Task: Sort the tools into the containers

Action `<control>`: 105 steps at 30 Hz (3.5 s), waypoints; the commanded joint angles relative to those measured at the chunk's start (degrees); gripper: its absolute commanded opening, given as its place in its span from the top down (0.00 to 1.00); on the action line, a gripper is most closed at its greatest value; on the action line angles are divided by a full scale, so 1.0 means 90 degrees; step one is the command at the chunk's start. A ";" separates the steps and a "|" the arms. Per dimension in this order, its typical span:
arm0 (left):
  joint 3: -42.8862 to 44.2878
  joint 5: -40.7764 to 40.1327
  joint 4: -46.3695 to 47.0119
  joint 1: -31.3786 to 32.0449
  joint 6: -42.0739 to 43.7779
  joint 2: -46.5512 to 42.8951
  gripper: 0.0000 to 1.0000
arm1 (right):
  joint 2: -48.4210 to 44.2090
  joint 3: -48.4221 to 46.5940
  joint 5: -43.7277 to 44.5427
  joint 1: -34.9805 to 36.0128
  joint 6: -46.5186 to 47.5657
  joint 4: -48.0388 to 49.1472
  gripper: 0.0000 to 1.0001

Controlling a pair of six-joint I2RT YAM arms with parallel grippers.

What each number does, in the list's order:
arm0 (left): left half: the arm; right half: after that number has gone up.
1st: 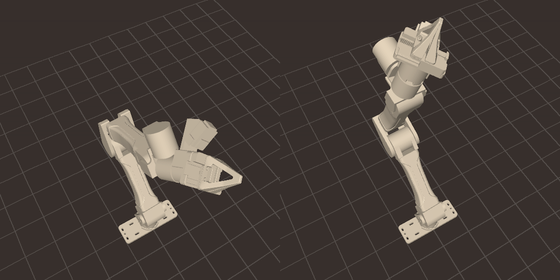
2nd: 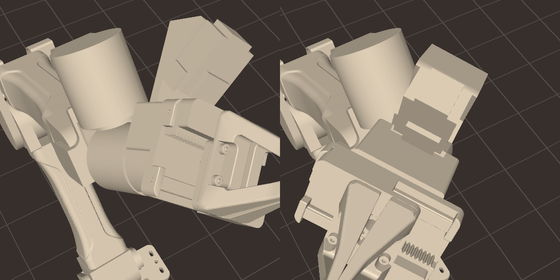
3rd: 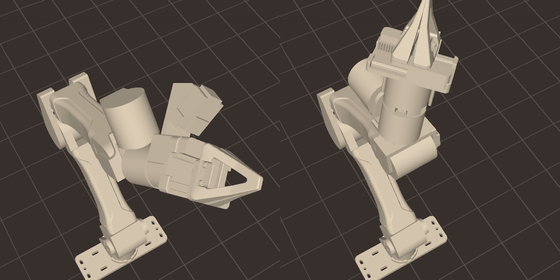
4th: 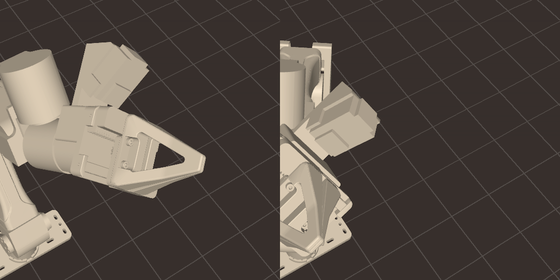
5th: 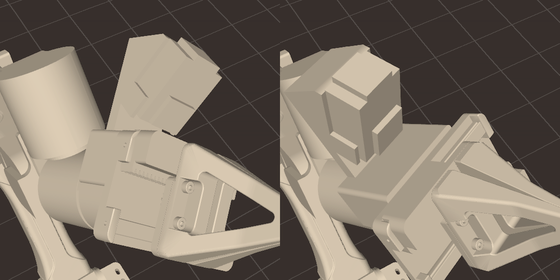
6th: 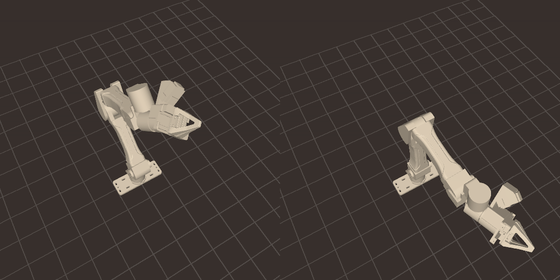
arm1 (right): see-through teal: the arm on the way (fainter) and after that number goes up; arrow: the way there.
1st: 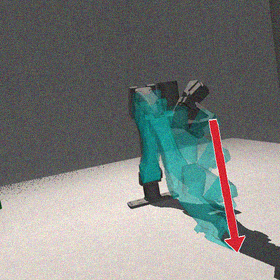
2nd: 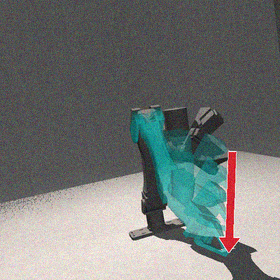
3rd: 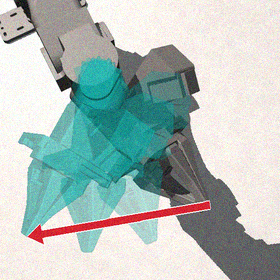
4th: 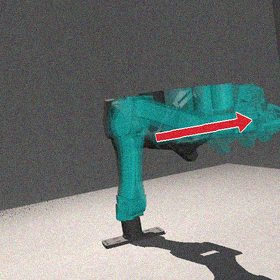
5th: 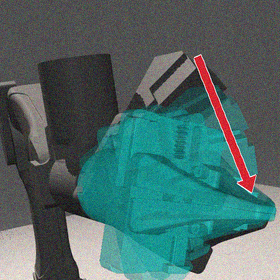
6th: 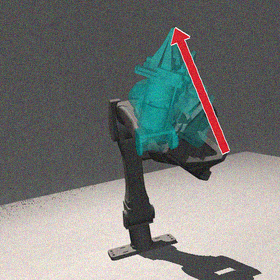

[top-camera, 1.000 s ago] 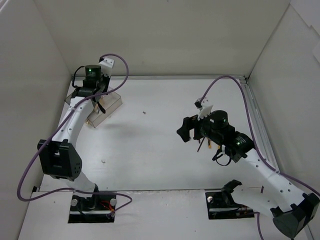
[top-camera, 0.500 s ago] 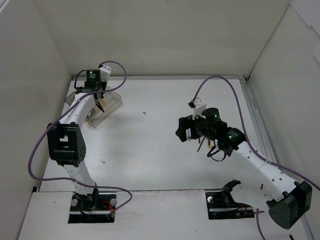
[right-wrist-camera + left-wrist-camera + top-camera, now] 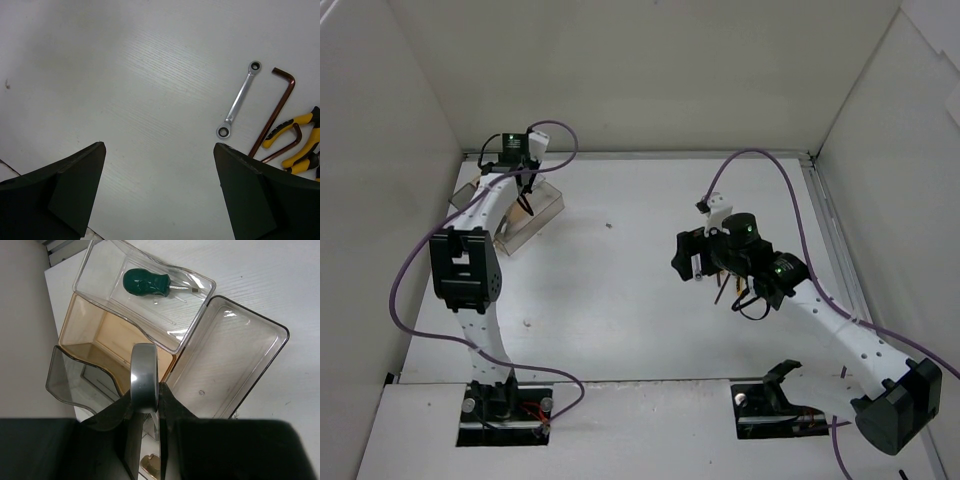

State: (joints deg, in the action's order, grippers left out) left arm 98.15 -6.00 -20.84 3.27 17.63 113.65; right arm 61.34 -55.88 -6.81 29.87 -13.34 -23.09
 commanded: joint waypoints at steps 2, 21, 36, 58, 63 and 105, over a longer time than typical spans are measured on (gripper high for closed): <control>0.0842 -0.0037 -0.0174 -0.0080 0.0355 -0.0021 1.00 | -0.0067 -0.0178 0.0229 -0.0066 0.0008 0.0281 0.12; 0.1956 -0.0505 -0.1112 0.0194 0.1049 0.0663 1.00 | -0.0146 -0.0022 0.0239 -0.0164 -0.0002 0.0290 0.11; 0.2132 -0.0456 -0.1395 0.0369 0.0903 0.1347 1.00 | -0.0302 0.0154 0.0258 -0.0272 -0.0002 0.0281 0.10; 0.2288 0.0325 -0.1503 0.0487 0.0054 0.1426 0.69 | -0.0498 0.0193 0.0522 -0.0350 -0.0021 0.0115 0.10; 0.2307 0.0422 -0.1464 0.0487 -0.0210 0.1085 0.51 | -0.0439 0.0105 0.0727 -0.0350 -0.0070 0.0085 0.11; -0.1247 0.1887 -0.0780 0.0848 -0.4263 -0.2335 0.00 | 0.5401 -0.2102 0.0854 -0.1268 -0.0490 -0.0364 0.60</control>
State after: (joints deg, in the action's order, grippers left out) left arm 85.47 9.72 -30.83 10.48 -21.47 95.46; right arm 108.86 -73.30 1.43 19.66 -17.93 -26.22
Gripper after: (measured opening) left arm 0.996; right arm 0.406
